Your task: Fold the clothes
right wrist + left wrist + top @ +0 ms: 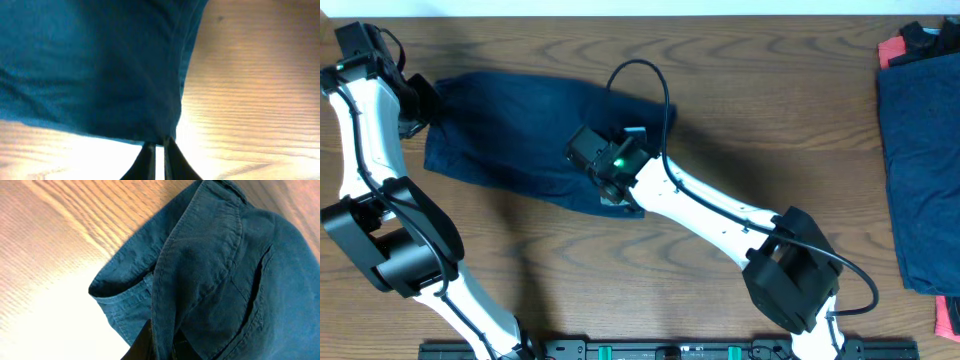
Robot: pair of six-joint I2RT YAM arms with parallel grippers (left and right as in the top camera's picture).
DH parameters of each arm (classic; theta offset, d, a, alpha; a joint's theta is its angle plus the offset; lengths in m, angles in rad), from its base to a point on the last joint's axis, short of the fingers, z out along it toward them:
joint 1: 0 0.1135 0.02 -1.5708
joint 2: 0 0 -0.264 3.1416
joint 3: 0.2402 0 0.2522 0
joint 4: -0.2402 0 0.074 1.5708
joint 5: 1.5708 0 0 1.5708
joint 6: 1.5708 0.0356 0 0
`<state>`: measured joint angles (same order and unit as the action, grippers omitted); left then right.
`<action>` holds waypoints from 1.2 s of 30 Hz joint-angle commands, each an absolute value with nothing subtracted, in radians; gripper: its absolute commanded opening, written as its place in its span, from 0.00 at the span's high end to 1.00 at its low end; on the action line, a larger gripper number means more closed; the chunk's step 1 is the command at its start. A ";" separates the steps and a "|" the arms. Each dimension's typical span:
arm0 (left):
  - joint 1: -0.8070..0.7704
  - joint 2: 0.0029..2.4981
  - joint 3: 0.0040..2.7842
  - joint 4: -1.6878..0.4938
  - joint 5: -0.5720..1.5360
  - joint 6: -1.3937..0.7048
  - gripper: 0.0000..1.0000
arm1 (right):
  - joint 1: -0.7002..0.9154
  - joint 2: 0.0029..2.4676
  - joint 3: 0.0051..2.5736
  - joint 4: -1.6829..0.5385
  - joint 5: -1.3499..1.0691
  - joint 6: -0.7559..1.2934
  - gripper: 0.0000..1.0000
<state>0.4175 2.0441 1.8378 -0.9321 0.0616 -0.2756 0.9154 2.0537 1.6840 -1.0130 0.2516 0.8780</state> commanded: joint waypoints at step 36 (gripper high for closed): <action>0.414 2.141 1.837 -0.893 0.192 -0.220 0.94 | 0.640 2.262 1.767 -0.728 -0.369 0.462 0.99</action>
